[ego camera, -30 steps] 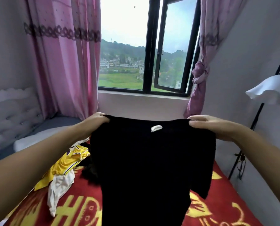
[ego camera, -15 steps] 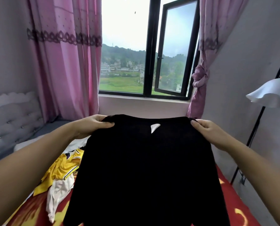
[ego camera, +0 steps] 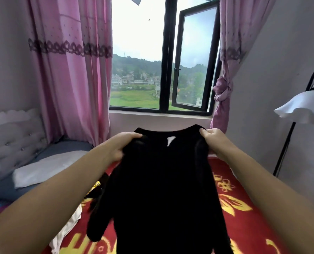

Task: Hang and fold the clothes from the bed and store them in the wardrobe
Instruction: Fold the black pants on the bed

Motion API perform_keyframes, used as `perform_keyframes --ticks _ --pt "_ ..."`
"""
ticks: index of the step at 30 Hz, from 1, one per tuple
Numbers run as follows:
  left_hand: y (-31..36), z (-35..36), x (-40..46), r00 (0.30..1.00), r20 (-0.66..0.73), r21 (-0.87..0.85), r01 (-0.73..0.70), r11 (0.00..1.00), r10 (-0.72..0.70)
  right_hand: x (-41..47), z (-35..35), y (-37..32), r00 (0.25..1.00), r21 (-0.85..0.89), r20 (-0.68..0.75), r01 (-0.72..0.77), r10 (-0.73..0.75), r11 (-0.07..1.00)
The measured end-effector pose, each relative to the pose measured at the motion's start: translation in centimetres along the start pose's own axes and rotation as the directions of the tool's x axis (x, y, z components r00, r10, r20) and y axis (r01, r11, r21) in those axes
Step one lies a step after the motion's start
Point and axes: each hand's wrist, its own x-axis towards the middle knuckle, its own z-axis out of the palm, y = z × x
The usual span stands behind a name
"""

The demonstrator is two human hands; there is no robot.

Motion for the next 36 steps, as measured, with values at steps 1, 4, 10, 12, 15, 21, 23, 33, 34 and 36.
perform_keyframes --ticks 1,4,10,12,15,21,23,33,34,36 --pt "0.0 1.6 -0.1 0.998 0.026 -0.011 -0.055 0.998 0.055 -0.4 1.0 -0.9 0.999 0.033 0.025 0.026 -0.026 0.999" --pt "-0.1 5.9 -1.3 0.972 0.15 -0.034 -0.176 0.984 0.179 -2.3 4.0 -2.8 0.971 0.086 0.198 0.119 -0.134 0.989" --pt "1.2 6.5 -2.8 0.935 0.226 -0.02 -0.275 0.961 0.272 -3.2 4.4 -3.1 0.863 -0.116 0.401 0.381 -0.307 0.917" --pt "0.9 6.1 -2.5 0.887 0.168 0.312 -0.462 0.831 0.43 -3.3 4.1 -3.2 0.87 -0.072 0.383 0.363 -0.31 0.929" --pt "0.9 5.5 -1.4 0.628 0.286 0.855 -0.508 0.103 0.724 -3.6 4.0 -4.0 0.861 -0.011 0.35 0.399 -0.37 0.917" --pt "4.5 4.0 -1.4 0.769 0.509 0.727 -0.625 0.284 0.387 -4.0 3.1 -3.0 0.857 -0.082 0.38 0.407 -0.349 0.91" --pt "5.8 3.6 -1.8 0.799 0.491 0.71 -0.599 0.371 0.348 -4.2 3.0 -1.0 0.867 -0.15 0.455 0.299 -0.202 0.942" --pt "9.8 -0.1 -2.2 0.911 0.341 0.65 -0.407 0.642 0.232 -7.0 2.3 7.0 0.771 -0.178 0.63 0.025 0.095 0.984" --pt "9.6 -0.1 -2.3 0.918 0.344 0.669 -0.386 0.635 0.196 -7.3 2.7 6.4 0.719 -0.202 0.688 0.061 0.098 0.978" --pt "9.1 -0.1 -2.6 0.927 0.356 0.685 -0.344 0.642 0.117 -7.6 3.9 5.7 0.6 -0.338 0.788 0.238 0.136 0.911"
